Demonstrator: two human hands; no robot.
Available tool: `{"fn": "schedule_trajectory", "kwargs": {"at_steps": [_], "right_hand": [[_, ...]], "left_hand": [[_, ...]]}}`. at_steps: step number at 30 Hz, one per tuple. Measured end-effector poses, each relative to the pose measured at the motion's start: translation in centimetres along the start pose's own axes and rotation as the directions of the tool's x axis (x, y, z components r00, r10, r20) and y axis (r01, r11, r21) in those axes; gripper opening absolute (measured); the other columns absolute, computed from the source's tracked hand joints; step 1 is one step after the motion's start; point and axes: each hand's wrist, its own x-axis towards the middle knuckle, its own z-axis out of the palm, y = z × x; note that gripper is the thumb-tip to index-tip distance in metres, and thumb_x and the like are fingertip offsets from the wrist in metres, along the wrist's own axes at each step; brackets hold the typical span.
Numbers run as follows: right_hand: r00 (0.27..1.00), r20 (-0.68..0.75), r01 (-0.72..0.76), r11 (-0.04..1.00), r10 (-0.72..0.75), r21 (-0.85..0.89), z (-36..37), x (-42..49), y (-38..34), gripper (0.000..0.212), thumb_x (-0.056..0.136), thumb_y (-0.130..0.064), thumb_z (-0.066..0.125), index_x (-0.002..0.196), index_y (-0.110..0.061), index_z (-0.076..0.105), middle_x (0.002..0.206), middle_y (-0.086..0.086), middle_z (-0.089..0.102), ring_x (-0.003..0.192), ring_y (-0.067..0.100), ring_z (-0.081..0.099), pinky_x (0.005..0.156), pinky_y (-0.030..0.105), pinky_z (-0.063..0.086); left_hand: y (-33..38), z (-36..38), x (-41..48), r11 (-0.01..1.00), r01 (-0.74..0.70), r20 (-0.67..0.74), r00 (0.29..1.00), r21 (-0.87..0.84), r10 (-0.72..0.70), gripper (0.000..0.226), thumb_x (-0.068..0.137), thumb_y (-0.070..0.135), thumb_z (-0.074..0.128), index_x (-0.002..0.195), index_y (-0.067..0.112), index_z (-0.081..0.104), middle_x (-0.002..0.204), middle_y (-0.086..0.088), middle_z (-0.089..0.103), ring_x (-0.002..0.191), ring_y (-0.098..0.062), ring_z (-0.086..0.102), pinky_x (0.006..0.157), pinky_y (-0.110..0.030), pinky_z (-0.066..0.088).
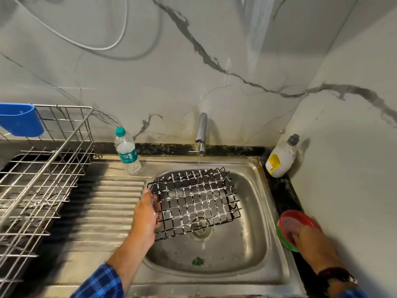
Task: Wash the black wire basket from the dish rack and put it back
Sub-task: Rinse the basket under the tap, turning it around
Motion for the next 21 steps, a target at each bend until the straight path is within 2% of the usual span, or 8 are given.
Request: {"fn": "schedule_trajectory", "kwargs": {"at_steps": [2, 6, 9, 11, 13, 15, 18, 21], "right_hand": [[0.999, -0.029, 0.032, 0.995, -0.030, 0.093, -0.4, 0.2, -0.3, 0.029, 0.099, -0.019, 0.054, 0.122, -0.013, 0.070, 0.121, 0.017, 0.065, 0.102, 0.037, 0.064, 0.092, 0.042, 0.049], [0.924, -0.359, 0.262, 0.905, -0.134, 0.335, -2.7, -1.0, -3.1, 0.019, 0.093, -0.010, 0.060, 0.105, -0.016, 0.073, 0.104, 0.007, 0.071, 0.091, 0.030, 0.066, 0.082, 0.035, 0.049], [0.943, -0.201, 0.333, 0.760, -0.265, 0.558, -2.5, -1.4, -8.0, 0.021, 0.095, -0.016, 0.063, 0.109, -0.030, 0.066, 0.110, -0.003, 0.071, 0.092, 0.010, 0.067, 0.072, 0.017, 0.047], [0.900, -0.178, 0.421, 0.688, -0.398, 0.591, -1.6, -0.5, -11.7, 0.025, 0.098, -0.021, 0.059, 0.121, -0.031, 0.063, 0.121, -0.007, 0.068, 0.104, 0.001, 0.063, 0.080, 0.007, 0.046], [0.847, -0.250, 0.527, 0.678, -0.469, 0.513, -1.2, 1.1, -16.1, 0.036, 0.101, -0.028, 0.051, 0.138, -0.026, 0.054, 0.137, -0.005, 0.058, 0.125, 0.009, 0.055, 0.100, 0.019, 0.046], [0.836, -0.223, 0.548, 0.768, -0.501, 0.331, -1.0, 2.6, -20.6, 0.054, 0.103, -0.043, 0.039, 0.153, -0.023, 0.032, 0.159, 0.000, 0.032, 0.148, 0.020, 0.028, 0.120, 0.042, 0.030], [0.860, -0.154, 0.497, 0.867, -0.487, 0.033, 0.1, 3.6, -26.1, 0.073, 0.100, -0.063, 0.016, 0.157, -0.021, -0.001, 0.162, 0.012, -0.011, 0.151, 0.034, -0.009, 0.120, 0.058, -0.005], [0.804, -0.187, 0.567, 0.822, -0.565, -0.047, 2.2, 1.8, -30.0, 0.073, 0.099, -0.065, 0.006, 0.158, -0.022, -0.005, 0.162, 0.019, -0.012, 0.149, 0.041, -0.012, 0.118, 0.066, -0.004]], "left_hand": [[0.2, -0.1, 0.1, 0.999, 0.003, -0.007, 1.000, -0.032, -0.003, 0.044, 0.105, 0.052, 0.033, 0.104, 0.016, 0.059, 0.071, 0.000, 0.043, 0.057, -0.014, 0.038, 0.049, -0.024, 0.023], [0.8, 0.2, 0.6, 0.999, -0.008, -0.036, 0.999, -0.033, 0.007, 0.045, 0.105, 0.051, 0.032, 0.104, 0.016, 0.060, 0.071, 0.000, 0.044, 0.058, -0.013, 0.037, 0.050, -0.025, 0.023], [1.8, 1.2, 1.5, 0.999, 0.019, -0.010, 1.000, -0.035, -0.019, 0.046, 0.105, 0.052, 0.034, 0.109, 0.016, 0.062, 0.068, 0.001, 0.045, 0.055, -0.012, 0.038, 0.049, -0.024, 0.022], [2.8, 2.2, 2.4, 0.998, 0.051, 0.006, 0.999, -0.039, -0.051, 0.045, 0.104, 0.052, 0.035, 0.110, 0.018, 0.063, 0.072, 0.000, 0.050, 0.059, -0.012, 0.040, 0.050, -0.024, 0.024], [3.6, 3.1, 3.2, 0.997, 0.073, 0.010, 0.997, -0.030, -0.073, 0.044, 0.104, 0.053, 0.036, 0.109, 0.019, 0.064, 0.087, -0.004, 0.058, 0.068, -0.015, 0.046, 0.053, -0.027, 0.029], [4.0, 4.2, 4.2, 0.998, 0.066, 0.025, 0.998, -0.021, -0.065, 0.040, 0.102, 0.055, 0.038, 0.105, 0.025, 0.063, 0.105, -0.004, 0.062, 0.084, -0.019, 0.052, 0.061, -0.031, 0.037], [4.9, 6.1, 5.1, 0.995, 0.086, 0.103, 0.991, -0.042, -0.081, 0.037, 0.103, 0.053, 0.038, 0.101, 0.025, 0.061, 0.101, -0.002, 0.062, 0.091, -0.018, 0.056, 0.069, -0.034, 0.042], [5.1, 7.4, 7.1, 0.997, 0.068, 0.236, 0.970, -0.042, -0.056, 0.053, 0.103, 0.052, 0.039, 0.096, 0.007, 0.067, 0.090, -0.018, 0.069, 0.080, -0.030, 0.067, 0.070, -0.040, 0.054]]}}
